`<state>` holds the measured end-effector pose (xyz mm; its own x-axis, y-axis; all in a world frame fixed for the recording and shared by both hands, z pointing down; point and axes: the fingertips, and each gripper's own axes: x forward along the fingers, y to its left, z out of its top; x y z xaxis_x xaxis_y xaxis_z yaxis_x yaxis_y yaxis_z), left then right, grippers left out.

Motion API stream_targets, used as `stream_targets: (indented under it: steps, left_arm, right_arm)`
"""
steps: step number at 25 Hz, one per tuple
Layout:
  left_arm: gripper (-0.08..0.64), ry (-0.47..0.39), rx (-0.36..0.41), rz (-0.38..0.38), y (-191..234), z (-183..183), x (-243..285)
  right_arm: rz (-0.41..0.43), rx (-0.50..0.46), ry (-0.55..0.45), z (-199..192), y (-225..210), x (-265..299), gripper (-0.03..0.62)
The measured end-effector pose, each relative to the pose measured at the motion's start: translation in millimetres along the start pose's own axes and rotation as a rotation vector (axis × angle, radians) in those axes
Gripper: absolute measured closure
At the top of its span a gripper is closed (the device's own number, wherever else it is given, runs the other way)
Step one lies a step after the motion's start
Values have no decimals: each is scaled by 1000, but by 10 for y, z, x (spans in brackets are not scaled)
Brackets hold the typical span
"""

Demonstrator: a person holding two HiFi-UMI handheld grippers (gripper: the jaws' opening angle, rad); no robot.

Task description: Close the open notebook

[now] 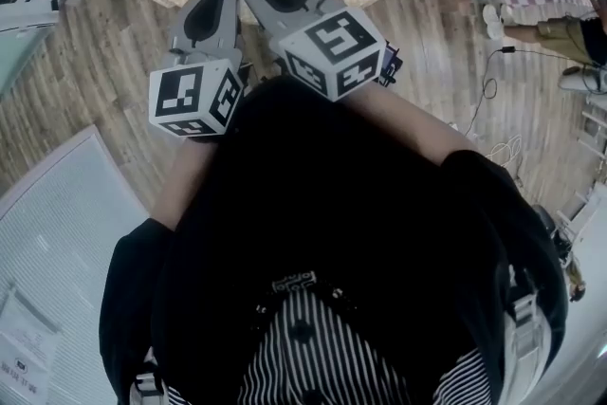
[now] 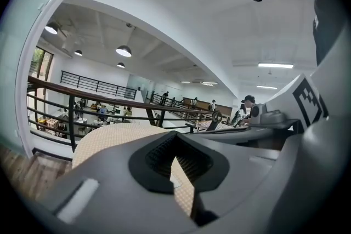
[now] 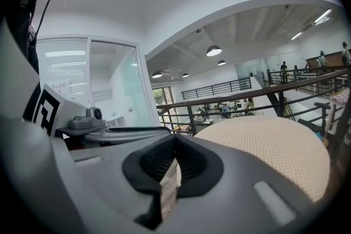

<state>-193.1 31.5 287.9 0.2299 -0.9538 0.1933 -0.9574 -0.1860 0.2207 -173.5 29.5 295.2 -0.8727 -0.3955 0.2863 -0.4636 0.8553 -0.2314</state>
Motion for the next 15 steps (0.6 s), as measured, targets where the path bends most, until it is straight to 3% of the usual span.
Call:
stream_targets:
  steps: [15]
  left_arm:
    - [560,41,-15,51,249,359,1333]
  right_arm:
    - [63,36,29,510,-1187,536,591]
